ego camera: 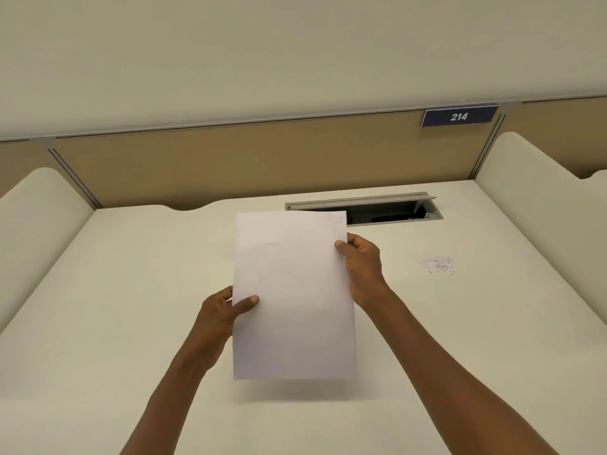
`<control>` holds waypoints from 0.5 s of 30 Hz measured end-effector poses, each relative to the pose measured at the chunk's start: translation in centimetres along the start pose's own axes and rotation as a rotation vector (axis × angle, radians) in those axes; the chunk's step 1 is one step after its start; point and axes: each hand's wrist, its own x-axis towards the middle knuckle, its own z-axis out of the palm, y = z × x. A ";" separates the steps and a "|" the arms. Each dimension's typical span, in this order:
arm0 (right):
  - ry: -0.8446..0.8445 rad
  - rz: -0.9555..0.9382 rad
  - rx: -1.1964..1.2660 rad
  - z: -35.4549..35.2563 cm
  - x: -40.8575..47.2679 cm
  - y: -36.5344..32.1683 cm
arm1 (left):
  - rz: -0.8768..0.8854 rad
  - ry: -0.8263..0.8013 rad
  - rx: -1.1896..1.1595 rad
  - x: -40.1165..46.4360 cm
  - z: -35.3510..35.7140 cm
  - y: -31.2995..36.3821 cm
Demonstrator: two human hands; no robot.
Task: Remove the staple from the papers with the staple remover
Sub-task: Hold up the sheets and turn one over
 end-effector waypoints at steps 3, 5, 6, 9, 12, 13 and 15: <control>0.047 0.033 -0.145 -0.4 1.0 3.3 | -0.048 0.091 0.048 0.4 -0.3 -2.8; 0.057 0.036 -0.254 -0.8 1.5 5.4 | -0.073 0.119 0.091 0.7 -0.4 -4.5; 0.054 0.034 -0.310 -1.0 1.7 6.3 | -0.082 0.125 0.112 0.8 -0.4 -5.2; 0.023 0.014 -0.457 -1.6 2.4 8.4 | -0.124 0.131 0.153 1.1 -0.3 -7.4; -0.017 -0.028 -0.604 -2.1 3.0 10.0 | -0.144 0.167 0.238 1.5 -0.1 -9.3; -0.027 -0.043 -0.654 -2.2 3.2 10.4 | -0.145 0.187 0.274 1.6 0.2 -9.7; -0.049 -0.053 -0.733 -2.5 3.4 11.2 | -0.139 0.223 0.348 1.6 0.8 -10.2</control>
